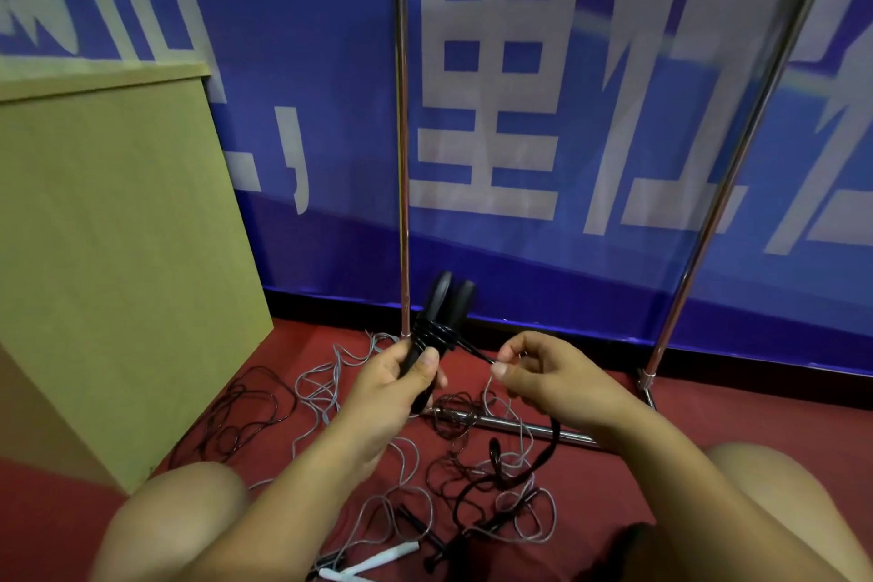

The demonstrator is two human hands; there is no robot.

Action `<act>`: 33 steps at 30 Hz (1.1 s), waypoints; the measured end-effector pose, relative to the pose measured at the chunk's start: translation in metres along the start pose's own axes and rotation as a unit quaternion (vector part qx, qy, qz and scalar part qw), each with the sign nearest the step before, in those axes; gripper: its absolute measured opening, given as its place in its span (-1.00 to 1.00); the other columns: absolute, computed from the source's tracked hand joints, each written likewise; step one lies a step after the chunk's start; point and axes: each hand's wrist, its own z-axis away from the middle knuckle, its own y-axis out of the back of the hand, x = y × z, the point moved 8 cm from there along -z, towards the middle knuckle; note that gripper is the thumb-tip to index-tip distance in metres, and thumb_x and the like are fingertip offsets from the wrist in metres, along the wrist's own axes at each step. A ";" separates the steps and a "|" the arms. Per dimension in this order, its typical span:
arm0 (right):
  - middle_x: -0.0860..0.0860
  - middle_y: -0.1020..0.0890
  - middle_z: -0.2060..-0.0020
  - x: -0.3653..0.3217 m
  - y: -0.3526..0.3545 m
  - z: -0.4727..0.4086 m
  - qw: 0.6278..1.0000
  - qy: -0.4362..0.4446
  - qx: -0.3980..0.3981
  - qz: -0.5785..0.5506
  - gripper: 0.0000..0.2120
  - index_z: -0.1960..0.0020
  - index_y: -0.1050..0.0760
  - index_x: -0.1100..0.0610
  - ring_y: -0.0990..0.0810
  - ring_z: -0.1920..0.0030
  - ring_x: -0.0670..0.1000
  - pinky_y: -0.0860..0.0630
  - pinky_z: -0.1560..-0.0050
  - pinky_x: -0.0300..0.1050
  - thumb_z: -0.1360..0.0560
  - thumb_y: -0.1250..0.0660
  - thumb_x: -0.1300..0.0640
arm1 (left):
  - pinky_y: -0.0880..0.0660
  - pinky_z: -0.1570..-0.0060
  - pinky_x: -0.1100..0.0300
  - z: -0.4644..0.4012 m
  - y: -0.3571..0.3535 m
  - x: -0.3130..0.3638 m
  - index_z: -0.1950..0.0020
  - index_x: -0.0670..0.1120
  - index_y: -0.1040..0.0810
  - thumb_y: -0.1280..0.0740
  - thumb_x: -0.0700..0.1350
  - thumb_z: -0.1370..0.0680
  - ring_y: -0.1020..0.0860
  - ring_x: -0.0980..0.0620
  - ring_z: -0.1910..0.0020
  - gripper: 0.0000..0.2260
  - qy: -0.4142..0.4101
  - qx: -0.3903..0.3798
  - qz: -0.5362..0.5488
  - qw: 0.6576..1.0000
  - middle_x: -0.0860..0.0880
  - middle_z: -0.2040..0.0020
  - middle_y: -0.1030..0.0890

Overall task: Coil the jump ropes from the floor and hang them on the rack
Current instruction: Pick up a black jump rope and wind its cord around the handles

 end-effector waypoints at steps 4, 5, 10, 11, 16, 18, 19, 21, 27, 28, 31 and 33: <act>-0.12 -0.48 0.44 0.009 0.003 0.000 0.999 -0.034 -0.010 0.032 -0.85 -0.04 -0.51 0.12 -0.40 0.44 -0.11 -0.35 0.37 -0.19 -0.53 -0.42 0.12 | -0.39 0.25 0.09 -0.002 0.004 -0.002 -0.03 -0.14 -0.58 -0.31 0.04 -0.56 -0.44 0.05 0.36 -0.75 0.004 0.023 -0.009 1.000 -0.02 0.25 -0.60; -0.12 -0.49 0.45 0.010 0.004 0.000 0.999 -0.040 -0.005 0.032 -0.86 -0.03 -0.51 0.14 -0.40 0.43 -0.10 -0.35 0.35 -0.16 -0.53 -0.41 0.12 | -0.40 0.24 0.06 -0.003 0.006 -0.003 -0.01 -0.13 -0.58 -0.31 0.01 -0.59 -0.44 0.05 0.37 -0.78 0.004 0.032 -0.011 0.999 -0.02 0.26 -0.60; 0.00 -0.54 0.37 0.008 0.018 0.002 0.997 -0.050 0.041 0.043 -0.84 0.02 -0.50 0.18 -0.49 0.37 -0.02 -0.45 0.24 -0.05 -0.53 -0.41 0.09 | -0.42 0.21 0.15 -0.009 0.017 -0.011 0.09 -0.05 -0.59 -0.30 -0.04 -0.63 -0.47 0.13 0.37 -0.84 0.017 0.071 -0.069 0.995 0.04 0.33 -0.58; 0.00 -0.54 0.37 0.007 0.020 0.002 0.996 -0.049 0.047 0.054 -0.84 0.03 -0.51 0.16 -0.49 0.38 -0.04 -0.46 0.25 -0.06 -0.53 -0.41 0.09 | -0.41 0.26 0.19 -0.009 0.018 -0.013 0.10 -0.06 -0.59 -0.30 -0.04 -0.63 -0.46 0.12 0.38 -0.83 0.022 0.077 -0.077 0.994 0.04 0.33 -0.57; -0.10 -0.56 0.39 0.001 0.023 0.005 0.993 -0.024 0.054 0.103 -0.92 0.07 -0.57 0.08 -0.45 0.46 -0.15 -0.42 0.39 -0.23 -0.51 -0.41 0.08 | -0.39 0.33 0.21 -0.010 0.028 -0.017 0.11 -0.13 -0.58 -0.31 -0.01 -0.63 -0.43 0.08 0.38 -0.78 0.037 0.117 -0.143 0.982 0.00 0.32 -0.54; -0.12 -0.57 0.40 -0.002 0.020 0.006 0.993 -0.014 0.044 0.109 -0.95 0.07 -0.59 0.08 -0.45 0.47 -0.19 -0.41 0.39 -0.29 -0.51 -0.42 0.10 | -0.39 0.30 0.19 -0.010 0.031 -0.015 0.13 -0.09 -0.58 -0.31 0.00 -0.62 -0.46 0.08 0.37 -0.78 0.027 0.136 -0.218 0.966 -0.01 0.31 -0.55; -0.12 -0.58 0.41 -0.004 0.018 0.007 0.993 -0.006 0.040 0.115 -0.96 0.07 -0.59 0.06 -0.46 0.46 -0.21 -0.41 0.38 -0.30 -0.51 -0.42 0.11 | -0.38 0.30 0.18 -0.011 0.032 -0.014 0.14 -0.06 -0.58 -0.31 0.01 -0.62 -0.47 0.07 0.36 -0.79 0.021 0.141 -0.253 0.957 0.00 0.31 -0.56; -0.12 -0.59 0.39 -0.008 0.015 0.008 0.991 0.019 0.032 0.129 -0.98 0.08 -0.60 0.05 -0.48 0.43 -0.22 -0.43 0.33 -0.31 -0.50 -0.43 0.12 | -0.37 0.28 0.15 -0.013 0.032 -0.015 0.14 -0.01 -0.56 -0.32 0.02 -0.61 -0.49 0.06 0.34 -0.82 0.015 0.133 -0.308 0.942 0.04 0.32 -0.55; -0.14 -0.57 0.40 -0.024 0.008 0.014 0.989 0.093 0.027 0.113 -0.92 0.06 -0.62 0.05 -0.48 0.38 -0.21 -0.45 0.27 -0.31 -0.50 -0.42 0.22 | -0.36 0.28 0.15 -0.014 0.018 -0.037 0.14 0.05 -0.53 -0.34 0.08 -0.58 -0.49 0.05 0.33 -0.85 0.036 0.021 -0.426 0.904 0.08 0.34 -0.52; -0.11 -0.60 0.36 -0.026 0.008 0.014 0.989 0.104 0.026 0.104 -0.90 0.06 -0.62 0.06 -0.52 0.33 -0.18 -0.50 0.23 -0.26 -0.50 -0.42 0.24 | -0.35 0.28 0.16 -0.013 0.013 -0.041 0.13 0.07 -0.53 -0.34 0.09 -0.58 -0.48 0.07 0.34 -0.86 0.037 -0.005 -0.432 0.901 0.08 0.35 -0.50; -0.01 -0.67 0.23 -0.027 0.009 0.013 0.988 0.124 0.029 0.087 -0.88 0.04 -0.61 0.06 -0.62 0.21 -0.11 -0.57 0.08 -0.18 -0.50 -0.42 0.26 | -0.31 0.33 0.17 -0.009 -0.001 -0.046 0.15 0.06 -0.51 -0.34 0.09 -0.58 -0.42 0.11 0.39 -0.83 0.037 -0.077 -0.440 0.894 0.10 0.36 -0.46; -0.06 -0.66 0.22 -0.028 0.010 0.013 0.986 0.132 0.036 0.092 -0.88 0.03 -0.61 0.06 -0.62 0.20 -0.16 -0.55 0.09 -0.26 -0.50 -0.43 0.25 | -0.30 0.33 0.17 -0.004 -0.010 -0.047 0.13 -0.01 -0.52 -0.34 0.08 -0.58 -0.39 0.12 0.40 -0.81 0.030 -0.124 -0.438 0.890 0.09 0.35 -0.44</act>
